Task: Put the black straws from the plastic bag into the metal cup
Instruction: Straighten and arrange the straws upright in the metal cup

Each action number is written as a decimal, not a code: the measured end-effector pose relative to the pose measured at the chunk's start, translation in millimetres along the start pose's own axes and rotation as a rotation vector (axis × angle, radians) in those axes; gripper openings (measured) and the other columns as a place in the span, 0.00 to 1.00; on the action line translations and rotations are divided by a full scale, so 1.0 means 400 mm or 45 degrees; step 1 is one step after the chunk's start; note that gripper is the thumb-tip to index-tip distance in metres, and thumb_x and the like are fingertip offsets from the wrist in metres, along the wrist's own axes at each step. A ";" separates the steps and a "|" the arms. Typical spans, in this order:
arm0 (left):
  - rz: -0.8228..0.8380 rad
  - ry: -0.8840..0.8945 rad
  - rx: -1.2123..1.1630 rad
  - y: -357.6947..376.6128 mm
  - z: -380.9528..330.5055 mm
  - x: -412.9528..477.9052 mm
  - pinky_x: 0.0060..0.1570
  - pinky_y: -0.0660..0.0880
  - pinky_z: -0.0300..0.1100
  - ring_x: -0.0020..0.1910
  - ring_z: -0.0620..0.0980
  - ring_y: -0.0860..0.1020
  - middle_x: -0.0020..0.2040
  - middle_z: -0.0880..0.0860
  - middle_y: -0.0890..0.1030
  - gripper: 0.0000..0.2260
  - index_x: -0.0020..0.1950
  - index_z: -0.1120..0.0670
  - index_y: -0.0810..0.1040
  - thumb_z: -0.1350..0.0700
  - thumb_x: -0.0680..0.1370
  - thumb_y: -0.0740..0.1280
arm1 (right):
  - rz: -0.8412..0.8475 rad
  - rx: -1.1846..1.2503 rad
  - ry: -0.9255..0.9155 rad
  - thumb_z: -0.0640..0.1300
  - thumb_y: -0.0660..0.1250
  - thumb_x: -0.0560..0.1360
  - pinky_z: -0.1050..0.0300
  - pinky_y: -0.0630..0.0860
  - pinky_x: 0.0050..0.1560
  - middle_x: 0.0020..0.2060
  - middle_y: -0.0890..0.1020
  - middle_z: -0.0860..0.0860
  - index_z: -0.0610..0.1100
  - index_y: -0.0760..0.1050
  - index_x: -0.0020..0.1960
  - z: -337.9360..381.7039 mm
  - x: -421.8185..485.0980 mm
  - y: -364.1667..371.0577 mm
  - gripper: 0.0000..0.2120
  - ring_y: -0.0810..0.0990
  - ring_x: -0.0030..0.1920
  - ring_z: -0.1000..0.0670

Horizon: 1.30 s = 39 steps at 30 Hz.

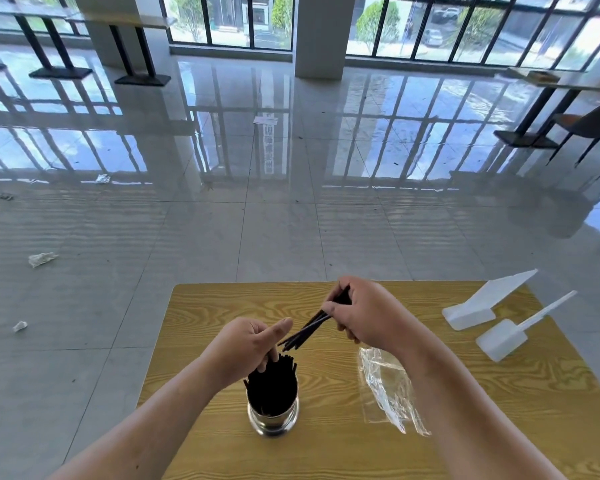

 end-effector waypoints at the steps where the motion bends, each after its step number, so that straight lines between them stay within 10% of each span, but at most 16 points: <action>1: 0.012 -0.009 -0.016 0.001 -0.008 -0.003 0.24 0.69 0.35 0.21 0.45 0.72 0.27 0.52 0.82 0.39 0.33 0.53 0.85 0.17 0.67 0.62 | -0.016 0.020 -0.011 0.46 0.72 0.82 0.58 0.76 0.30 0.32 0.83 0.49 0.49 0.79 0.48 -0.001 0.002 -0.005 0.05 0.78 0.27 0.53; 9: 0.172 -0.234 -0.670 0.005 -0.058 -0.005 0.23 0.62 0.39 0.25 0.46 0.66 0.38 0.55 0.81 0.41 0.66 0.50 0.81 0.19 0.70 0.59 | -0.129 0.467 -0.188 0.41 0.72 0.83 0.51 0.80 0.33 0.33 0.84 0.47 0.43 0.79 0.51 0.027 0.006 0.019 0.04 0.80 0.31 0.48; 16: -0.072 -0.216 -1.459 -0.023 -0.086 0.025 0.17 0.59 0.37 0.22 0.44 0.61 0.31 0.49 0.69 0.19 0.58 0.54 0.81 0.38 0.83 0.64 | 0.011 0.942 -0.135 0.36 0.71 0.82 0.53 0.80 0.34 0.37 0.84 0.42 0.38 0.80 0.53 0.020 -0.006 0.108 0.01 0.80 0.33 0.46; 21: -0.385 -0.081 -1.146 -0.032 -0.086 0.030 0.20 0.59 0.38 0.22 0.46 0.63 0.29 0.51 0.70 0.14 0.55 0.57 0.83 0.49 0.86 0.62 | 0.018 1.051 0.036 0.36 0.73 0.81 0.54 0.80 0.37 0.39 0.83 0.42 0.41 0.83 0.56 -0.045 -0.002 0.146 0.05 0.81 0.36 0.47; 32: -0.422 0.247 0.140 0.005 -0.095 0.010 0.30 0.70 0.44 0.26 0.43 0.76 0.29 0.42 0.81 0.19 0.42 0.45 0.81 0.39 0.84 0.58 | -0.071 -0.161 -0.024 0.68 0.71 0.72 0.63 0.72 0.45 0.49 0.77 0.60 0.62 0.72 0.71 -0.061 -0.020 0.187 0.29 0.76 0.47 0.60; 39: -0.420 0.303 0.350 0.031 -0.107 -0.001 0.31 0.71 0.44 0.33 0.43 0.78 0.33 0.42 0.81 0.23 0.37 0.49 0.77 0.34 0.80 0.55 | -0.020 -0.220 -0.175 0.53 0.70 0.80 0.50 0.79 0.41 0.36 0.80 0.59 0.53 0.80 0.52 0.008 -0.017 0.190 0.05 0.76 0.35 0.56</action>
Point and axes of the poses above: each hand's wrist, its own x-axis towards the middle knuckle, its own y-axis out of the palm, z = x × y, the point moved 1 cm from there along x, towards the middle knuckle
